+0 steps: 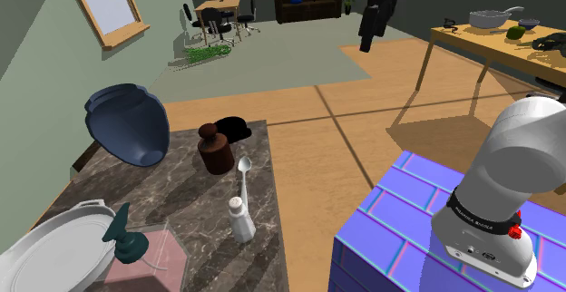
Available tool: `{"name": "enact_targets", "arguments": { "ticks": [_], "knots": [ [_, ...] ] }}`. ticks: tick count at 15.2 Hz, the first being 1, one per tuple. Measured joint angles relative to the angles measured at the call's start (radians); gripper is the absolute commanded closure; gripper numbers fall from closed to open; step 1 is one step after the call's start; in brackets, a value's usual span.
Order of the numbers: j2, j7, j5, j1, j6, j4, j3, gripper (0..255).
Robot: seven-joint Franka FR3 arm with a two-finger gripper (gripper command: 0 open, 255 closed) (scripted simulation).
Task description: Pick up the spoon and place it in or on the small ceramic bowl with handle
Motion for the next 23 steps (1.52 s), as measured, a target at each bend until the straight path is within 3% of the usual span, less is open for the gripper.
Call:
{"name": "enact_targets", "arguments": {
  "ticks": [3,12,17,23],
  "knots": [
    [-0.006,0.050,0.015,0.001,0.011,-0.023,0.033,0],
    [0.048,0.406,0.117,-0.001,0.102,-0.098,0.262,0],
    [0.158,0.631,0.160,-0.019,0.162,-0.068,0.416,0],
    [0.328,0.903,0.156,-0.069,0.235,-0.002,0.596,0]
  ]
}}
